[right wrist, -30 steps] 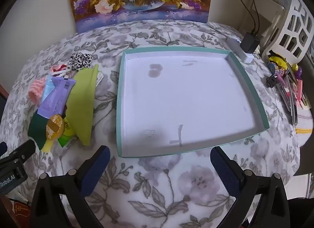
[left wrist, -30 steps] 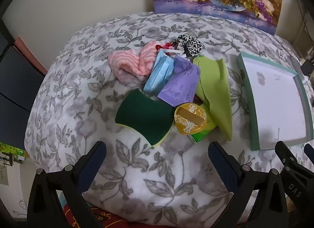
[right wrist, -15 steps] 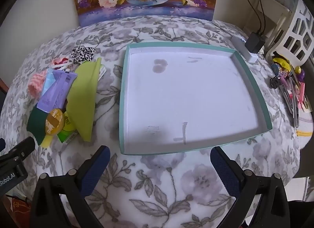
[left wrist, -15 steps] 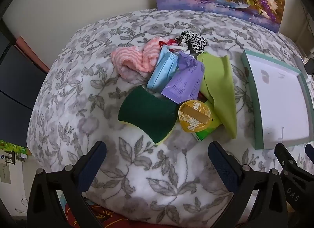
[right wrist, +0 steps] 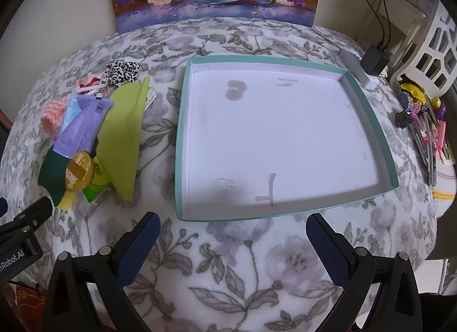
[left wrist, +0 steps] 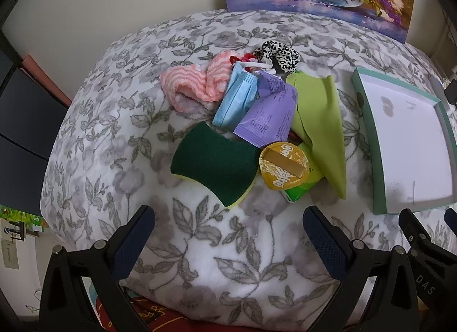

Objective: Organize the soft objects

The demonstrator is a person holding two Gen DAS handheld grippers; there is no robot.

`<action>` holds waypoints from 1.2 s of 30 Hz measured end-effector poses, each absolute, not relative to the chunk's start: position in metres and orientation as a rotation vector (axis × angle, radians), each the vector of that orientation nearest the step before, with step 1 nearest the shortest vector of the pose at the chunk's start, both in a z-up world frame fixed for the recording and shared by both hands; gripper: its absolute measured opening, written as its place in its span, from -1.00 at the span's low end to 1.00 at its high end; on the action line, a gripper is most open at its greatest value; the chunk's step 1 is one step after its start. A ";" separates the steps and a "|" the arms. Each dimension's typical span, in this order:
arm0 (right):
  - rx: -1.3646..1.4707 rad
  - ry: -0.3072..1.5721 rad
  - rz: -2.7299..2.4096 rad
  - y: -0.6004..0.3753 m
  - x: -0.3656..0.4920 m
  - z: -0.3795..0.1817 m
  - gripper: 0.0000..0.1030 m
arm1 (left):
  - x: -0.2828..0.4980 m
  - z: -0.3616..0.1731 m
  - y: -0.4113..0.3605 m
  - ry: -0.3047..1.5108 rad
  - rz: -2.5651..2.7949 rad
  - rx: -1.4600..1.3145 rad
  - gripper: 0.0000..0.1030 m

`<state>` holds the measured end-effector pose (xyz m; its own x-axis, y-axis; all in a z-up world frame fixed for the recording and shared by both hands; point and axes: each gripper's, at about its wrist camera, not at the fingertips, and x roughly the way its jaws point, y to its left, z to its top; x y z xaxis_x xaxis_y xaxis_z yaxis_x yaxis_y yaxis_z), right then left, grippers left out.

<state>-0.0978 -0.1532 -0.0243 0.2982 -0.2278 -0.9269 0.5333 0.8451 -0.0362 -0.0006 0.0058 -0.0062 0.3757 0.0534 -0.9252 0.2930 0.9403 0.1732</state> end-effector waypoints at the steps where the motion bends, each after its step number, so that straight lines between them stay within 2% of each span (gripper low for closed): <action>1: 0.303 1.165 -0.516 -0.153 -0.098 -0.025 1.00 | -0.001 -0.006 0.006 1.182 -0.157 0.335 1.00; 36: 0.302 1.176 -0.516 -0.152 -0.096 -0.027 1.00 | -0.001 -0.008 0.004 1.186 -0.155 0.352 1.00</action>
